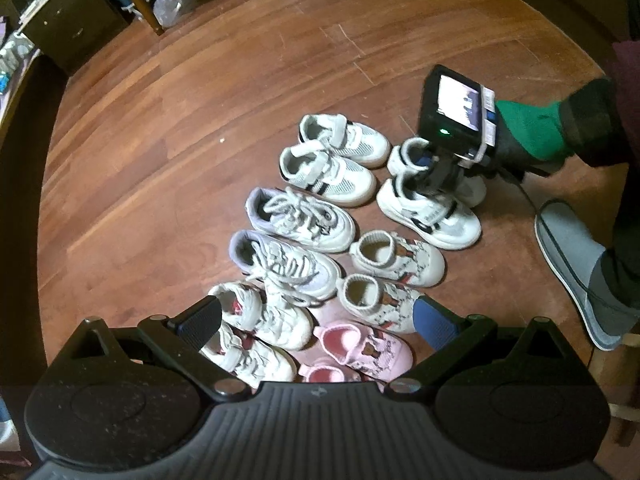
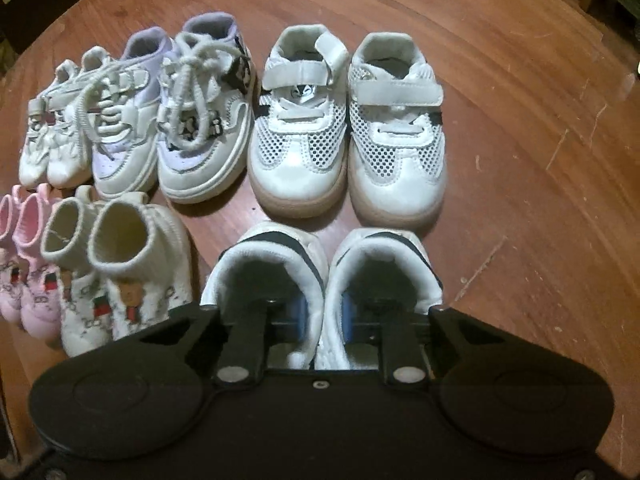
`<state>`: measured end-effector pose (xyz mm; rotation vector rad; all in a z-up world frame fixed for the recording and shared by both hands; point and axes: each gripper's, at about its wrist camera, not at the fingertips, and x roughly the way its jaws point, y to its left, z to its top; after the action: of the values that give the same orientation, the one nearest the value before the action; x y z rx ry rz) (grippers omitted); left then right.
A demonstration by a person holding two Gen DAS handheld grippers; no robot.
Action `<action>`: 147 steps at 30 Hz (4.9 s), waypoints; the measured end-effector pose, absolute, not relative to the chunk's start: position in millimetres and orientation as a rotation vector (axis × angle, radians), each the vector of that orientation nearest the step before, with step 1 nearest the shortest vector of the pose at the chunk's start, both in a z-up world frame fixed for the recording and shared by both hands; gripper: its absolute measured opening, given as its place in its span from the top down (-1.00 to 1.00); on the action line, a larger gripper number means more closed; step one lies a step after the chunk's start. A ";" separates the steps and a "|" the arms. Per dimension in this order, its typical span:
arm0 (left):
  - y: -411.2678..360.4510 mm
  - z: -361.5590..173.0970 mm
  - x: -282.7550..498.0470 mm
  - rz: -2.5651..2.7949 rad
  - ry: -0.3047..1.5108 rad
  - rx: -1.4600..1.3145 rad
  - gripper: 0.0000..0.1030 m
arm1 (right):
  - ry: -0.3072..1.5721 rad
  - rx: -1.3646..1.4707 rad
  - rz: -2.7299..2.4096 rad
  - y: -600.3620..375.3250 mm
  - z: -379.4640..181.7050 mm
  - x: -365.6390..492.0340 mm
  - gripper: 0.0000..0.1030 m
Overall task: Organize scattered shoes
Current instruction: 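Grasp a pair of white black-band sneakers together with the right tool, then carry the sneaker pair with the right tool to open floor and release, then grasp a pair of white tan-toe sneakers from the row with the right tool, then carry the tan-toe pair with the right tool beside the placed pair and release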
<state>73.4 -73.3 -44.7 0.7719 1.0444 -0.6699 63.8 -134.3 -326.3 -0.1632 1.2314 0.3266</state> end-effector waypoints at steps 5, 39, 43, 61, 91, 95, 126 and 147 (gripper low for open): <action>-78.7 -31.3 77.5 -0.658 0.997 0.769 -0.99 | 1.195 -0.068 0.266 -122.7 -297.4 38.9 0.72; -79.4 8.5 96.8 -0.580 0.912 0.672 -0.99 | 0.735 0.105 -0.435 -551.1 -6.3 -90.6 0.72; -73.0 -8.1 97.7 -0.555 0.969 0.692 -0.99 | 0.867 0.145 -0.456 -579.9 -113.1 -121.7 0.72; -76.2 -62.7 128.0 -0.482 1.204 0.600 -0.99 | 1.149 0.232 -0.442 -700.2 -357.1 -25.1 0.72; -106.9 11.9 151.9 -0.544 0.984 0.611 -0.99 | 1.016 0.323 -0.341 -634.1 -290.5 -10.3 0.22; -101.4 11.3 156.7 -0.520 0.965 0.636 -0.99 | 1.021 0.271 -0.138 -546.0 -259.5 38.0 0.22; 15.7 19.5 124.1 -0.507 0.968 0.695 -0.99 | 1.206 -0.173 0.347 -169.1 -331.7 271.8 0.09; -11.4 40.6 138.8 -0.457 0.913 0.685 -0.99 | 1.024 0.113 0.273 -200.9 -304.5 218.5 0.71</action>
<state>138.8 -11.4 40.6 0.6853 0.9132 -0.4571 218.5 -200.9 -304.5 0.1130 1.0238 0.2728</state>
